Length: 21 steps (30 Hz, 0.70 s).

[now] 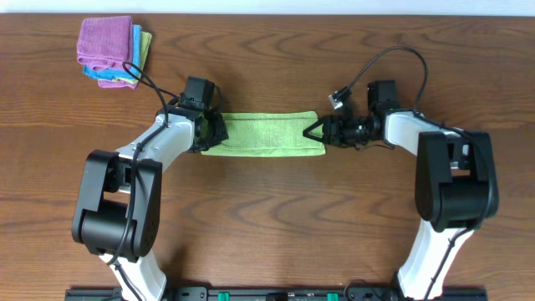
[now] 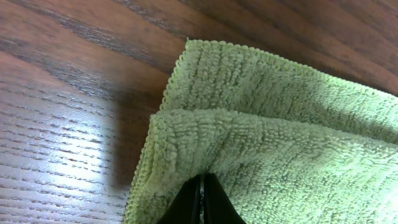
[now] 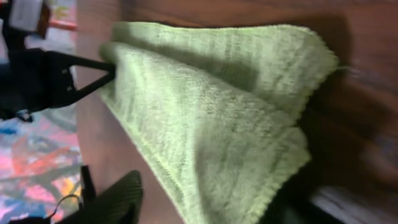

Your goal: Fold the cloth

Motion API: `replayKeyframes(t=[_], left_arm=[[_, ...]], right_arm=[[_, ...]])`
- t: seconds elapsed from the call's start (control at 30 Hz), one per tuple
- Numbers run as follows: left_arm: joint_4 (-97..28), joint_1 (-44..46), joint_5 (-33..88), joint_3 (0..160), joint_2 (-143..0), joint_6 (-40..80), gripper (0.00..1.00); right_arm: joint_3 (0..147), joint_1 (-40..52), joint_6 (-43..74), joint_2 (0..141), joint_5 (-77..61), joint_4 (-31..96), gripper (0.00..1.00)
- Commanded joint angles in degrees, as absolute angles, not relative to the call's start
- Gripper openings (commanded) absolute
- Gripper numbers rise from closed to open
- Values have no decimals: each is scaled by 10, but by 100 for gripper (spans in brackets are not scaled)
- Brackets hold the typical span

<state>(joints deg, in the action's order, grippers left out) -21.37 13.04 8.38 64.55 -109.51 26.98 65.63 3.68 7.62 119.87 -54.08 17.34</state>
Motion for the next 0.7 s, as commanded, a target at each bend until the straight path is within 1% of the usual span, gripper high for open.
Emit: replayKeyframes(t=[0.0,0.03,0.07,0.1,0.17,0.23,0.3,0.37,0.4,0.47,0.53,0.67], left_arm=[[-219,131,75,653,-1118,270,6],[-221,131,76,659,-1116,270,6],[-226,131,79,667,-1114,269,6],[-230,131,88,677,-1109,259,6],[-251,131,95,704,-1093,247,6],[-289,130,90,743,-1067,236,6],[-341,130,61,781,-1032,231,5],[-382,130,20,809,-995,231,6],[-399,130,-5,821,-967,231,6],[-407,130,-29,824,-921,231,6],[-405,130,-36,824,-875,231,6],[-408,130,-36,824,-822,231,6]], right_arm=[[651,40,84,1226,-497,176,38],[658,39,91,1226,-497,176,19],[665,37,97,1225,-497,180,5],[673,36,98,1224,-495,189,1],[697,29,98,1218,-477,227,2],[730,21,92,1205,-423,290,1],[764,15,72,1188,-361,357,1],[803,11,55,1164,-264,436,1],[830,11,50,1148,-193,483,1],[868,14,50,1127,-93,547,1],[890,29,50,1109,-25,578,1],[886,98,51,1118,-17,559,1]])
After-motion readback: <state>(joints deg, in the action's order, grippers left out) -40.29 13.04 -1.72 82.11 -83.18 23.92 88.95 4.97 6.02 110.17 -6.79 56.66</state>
